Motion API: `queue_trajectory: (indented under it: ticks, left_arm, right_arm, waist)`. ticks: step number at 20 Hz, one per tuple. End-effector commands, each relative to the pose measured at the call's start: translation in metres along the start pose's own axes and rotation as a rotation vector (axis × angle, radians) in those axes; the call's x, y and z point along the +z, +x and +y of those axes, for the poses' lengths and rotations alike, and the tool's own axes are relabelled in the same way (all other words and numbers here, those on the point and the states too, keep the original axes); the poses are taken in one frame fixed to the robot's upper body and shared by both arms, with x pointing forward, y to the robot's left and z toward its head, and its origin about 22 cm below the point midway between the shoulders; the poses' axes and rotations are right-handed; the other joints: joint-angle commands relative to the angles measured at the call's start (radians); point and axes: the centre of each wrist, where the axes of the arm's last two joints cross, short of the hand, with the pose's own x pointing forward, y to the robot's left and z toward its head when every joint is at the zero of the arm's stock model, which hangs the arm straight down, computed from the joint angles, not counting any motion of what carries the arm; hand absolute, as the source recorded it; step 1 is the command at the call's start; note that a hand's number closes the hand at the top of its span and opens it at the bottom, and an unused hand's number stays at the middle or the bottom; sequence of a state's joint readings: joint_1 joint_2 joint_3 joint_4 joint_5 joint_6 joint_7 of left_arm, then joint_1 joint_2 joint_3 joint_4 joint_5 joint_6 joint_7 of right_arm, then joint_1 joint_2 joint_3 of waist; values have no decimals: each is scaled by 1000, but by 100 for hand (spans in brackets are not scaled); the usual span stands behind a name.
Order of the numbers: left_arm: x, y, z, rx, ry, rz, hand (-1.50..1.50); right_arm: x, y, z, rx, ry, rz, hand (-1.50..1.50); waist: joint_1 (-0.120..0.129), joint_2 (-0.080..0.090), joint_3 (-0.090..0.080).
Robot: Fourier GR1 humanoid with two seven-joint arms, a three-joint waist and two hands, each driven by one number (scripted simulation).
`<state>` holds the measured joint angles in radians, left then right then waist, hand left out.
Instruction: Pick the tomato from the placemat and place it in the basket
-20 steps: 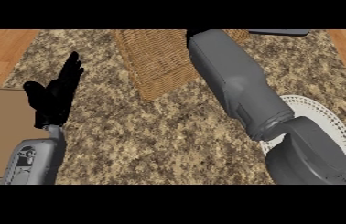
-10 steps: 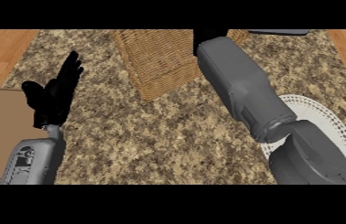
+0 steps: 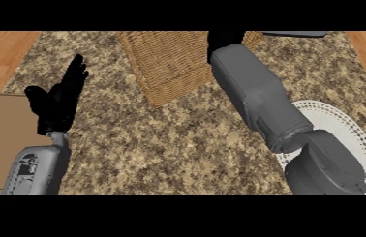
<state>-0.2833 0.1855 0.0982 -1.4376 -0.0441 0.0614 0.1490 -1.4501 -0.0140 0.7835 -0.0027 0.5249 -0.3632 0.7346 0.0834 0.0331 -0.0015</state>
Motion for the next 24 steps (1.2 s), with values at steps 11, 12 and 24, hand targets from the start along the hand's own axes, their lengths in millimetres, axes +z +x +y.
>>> queue_trajectory:
  ticks: [11,12,24]
  left_arm:
    - [6,-1,-6,-2,2,-5,0]
    - [4,9,-7,14,-19,3,0]
    - [8,-7,-10,5,-3,6,0]
  right_arm:
    - [2,-15,27,-15,124,4,150]
    - [-5,-20,21,-4,133,27,150]
    - [3,-13,27,-30,228,179,-150]
  waist:
    - [-3,-2,2]
    - [4,0,2]
    - [-9,-2,1]
